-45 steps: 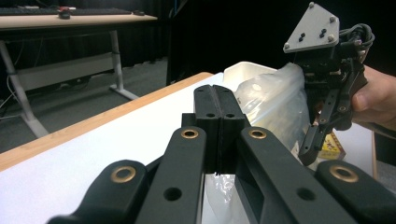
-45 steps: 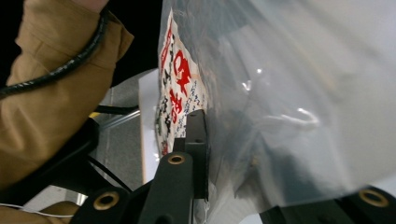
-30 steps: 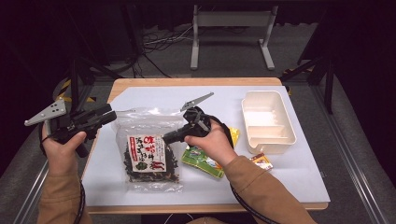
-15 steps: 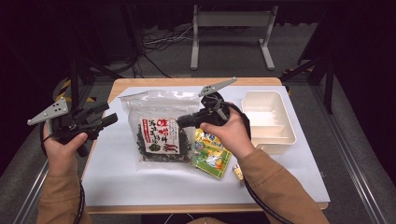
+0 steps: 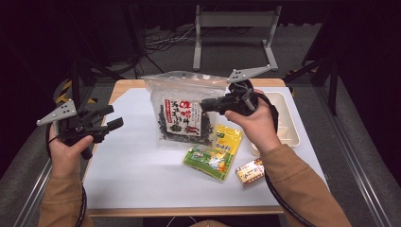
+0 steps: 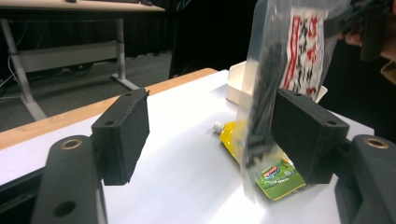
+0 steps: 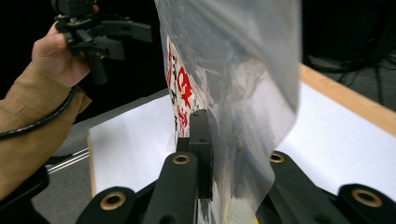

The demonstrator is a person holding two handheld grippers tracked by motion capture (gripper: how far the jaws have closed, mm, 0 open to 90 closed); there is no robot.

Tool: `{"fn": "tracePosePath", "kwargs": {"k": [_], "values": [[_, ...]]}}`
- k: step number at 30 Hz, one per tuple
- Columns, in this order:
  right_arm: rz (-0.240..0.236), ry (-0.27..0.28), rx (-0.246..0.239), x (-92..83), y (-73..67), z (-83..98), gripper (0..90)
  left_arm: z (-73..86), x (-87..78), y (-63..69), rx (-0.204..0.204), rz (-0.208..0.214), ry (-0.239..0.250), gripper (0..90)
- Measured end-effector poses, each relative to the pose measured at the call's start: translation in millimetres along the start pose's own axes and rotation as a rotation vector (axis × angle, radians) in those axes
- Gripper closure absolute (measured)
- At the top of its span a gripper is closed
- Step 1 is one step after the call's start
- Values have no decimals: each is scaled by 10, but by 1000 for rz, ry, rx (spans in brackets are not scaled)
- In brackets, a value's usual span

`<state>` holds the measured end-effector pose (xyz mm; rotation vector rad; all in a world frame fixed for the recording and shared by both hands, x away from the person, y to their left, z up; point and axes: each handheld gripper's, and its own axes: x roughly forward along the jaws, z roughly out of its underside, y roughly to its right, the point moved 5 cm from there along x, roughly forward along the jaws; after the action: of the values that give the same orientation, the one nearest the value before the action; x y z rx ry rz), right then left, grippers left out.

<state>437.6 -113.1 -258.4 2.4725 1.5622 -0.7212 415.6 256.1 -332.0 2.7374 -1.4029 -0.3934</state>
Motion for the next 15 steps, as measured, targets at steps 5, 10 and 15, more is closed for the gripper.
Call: {"fn": "tracePosePath", "kwargs": {"k": [5, 10, 15], "values": [[45, 23, 0, -177, 130, -1, 826, 30, 16, -18, -6, -4, -20, 258], [100, 42, -4, -350, 294, 26, 826, 64, 18, -49, -8, -16, -35, 239], [157, 56, -12, -523, 440, 35, 826, 87, 47, -59, 0, -15, -37, 222]]}}
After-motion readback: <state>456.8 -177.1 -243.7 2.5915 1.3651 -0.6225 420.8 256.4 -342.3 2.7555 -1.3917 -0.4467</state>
